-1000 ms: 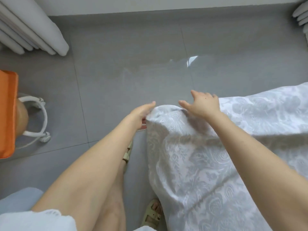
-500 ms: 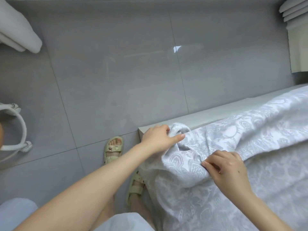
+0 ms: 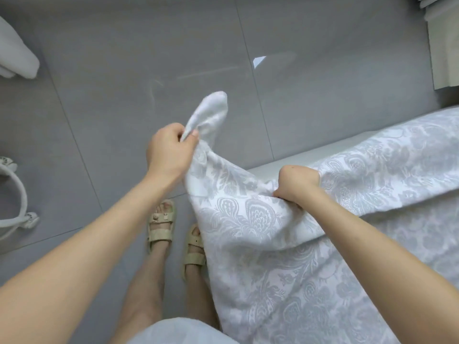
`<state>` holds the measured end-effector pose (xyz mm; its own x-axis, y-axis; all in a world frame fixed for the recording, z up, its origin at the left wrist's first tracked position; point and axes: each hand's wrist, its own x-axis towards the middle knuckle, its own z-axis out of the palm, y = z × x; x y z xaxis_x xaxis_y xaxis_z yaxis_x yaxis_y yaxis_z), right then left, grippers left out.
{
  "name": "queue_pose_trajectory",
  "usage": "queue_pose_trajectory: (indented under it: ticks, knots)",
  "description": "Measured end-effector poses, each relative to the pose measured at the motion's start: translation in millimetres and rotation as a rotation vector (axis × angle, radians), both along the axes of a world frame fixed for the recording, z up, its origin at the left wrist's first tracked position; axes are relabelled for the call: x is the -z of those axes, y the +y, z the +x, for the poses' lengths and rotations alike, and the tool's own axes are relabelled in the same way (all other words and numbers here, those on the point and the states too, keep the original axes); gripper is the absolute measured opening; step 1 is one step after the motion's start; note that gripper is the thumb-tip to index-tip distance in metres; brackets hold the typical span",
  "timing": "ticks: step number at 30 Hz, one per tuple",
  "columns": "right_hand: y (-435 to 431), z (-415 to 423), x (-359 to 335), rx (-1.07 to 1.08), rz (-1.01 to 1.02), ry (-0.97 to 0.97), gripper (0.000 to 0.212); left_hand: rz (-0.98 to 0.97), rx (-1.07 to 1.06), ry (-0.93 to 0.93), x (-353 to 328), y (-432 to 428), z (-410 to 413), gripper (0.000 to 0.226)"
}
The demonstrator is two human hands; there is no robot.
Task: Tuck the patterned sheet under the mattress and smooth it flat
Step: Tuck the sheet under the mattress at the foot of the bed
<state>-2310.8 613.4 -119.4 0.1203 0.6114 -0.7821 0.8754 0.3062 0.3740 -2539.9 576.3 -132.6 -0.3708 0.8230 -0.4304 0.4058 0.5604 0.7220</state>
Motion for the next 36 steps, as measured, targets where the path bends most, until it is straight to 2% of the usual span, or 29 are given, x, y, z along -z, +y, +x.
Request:
queue_pose_trajectory:
  ticks: [2,3,6,9,12,14,17,18,20,23,25,28,31,32,34,35,36]
  knots:
    - [-1,-3,-3,0.025,0.052,0.047,0.005,0.0,-0.07,0.02,-4,-1,-18,0.043]
    - [1,-3,-11,0.064,0.113,0.083,0.002,-0.004,-0.076,0.025,-6,-3,-22,0.043]
    - [25,7,-61,0.159,0.488,0.285,0.016,-0.014,-0.131,-0.016,-13,-12,-33,0.043]
    - [60,4,-130,0.086,0.914,0.546,0.027,0.028,-0.144,-0.105,-18,-14,-37,0.04]
    - [67,-10,-139,0.075,1.109,0.685,0.026,0.074,-0.242,-0.123,-20,-8,-37,0.038]
    - [58,-18,-110,0.083,0.976,0.704,0.031,0.016,-0.418,-0.032,-7,-9,-45,0.04]
    - [43,-20,-57,0.132,0.611,0.562,0.036,-0.217,-0.537,0.1,38,-19,-66,0.031]
    - [39,-18,-45,0.116,0.566,0.525,0.035,-0.359,-0.502,0.093,54,-23,-73,0.026]
    - [35,-13,-30,0.102,0.552,0.48,0.031,-0.598,-0.366,0.083,78,-26,-82,0.053]
    - [35,-2,-14,0.109,0.552,0.4,0.028,-0.687,-0.09,0.095,91,-24,-71,0.063]
    - [41,6,-5,0.123,0.493,0.34,0.03,-0.742,0.034,-0.007,82,-23,-49,0.064]
    - [47,14,3,0.066,0.248,0.228,0.043,-0.966,0.1,-0.293,60,-29,-10,0.069]
    - [40,11,-4,0.18,-0.055,0.331,0.053,-1.151,0.228,-0.471,51,-43,21,0.082]
    - [33,8,-6,0.215,-0.146,0.369,0.05,-1.17,0.223,-0.553,50,-47,30,0.077]
    - [14,5,-4,0.125,-0.202,0.402,0.03,-1.072,0.145,-0.66,54,-53,46,0.048]
    - [6,4,0,0.052,-0.155,0.42,0.019,-0.958,0.079,-0.625,52,-53,51,0.032]
    - [0,3,2,0.006,-0.081,0.451,0.012,-0.826,0.026,-0.505,51,-53,54,0.022]
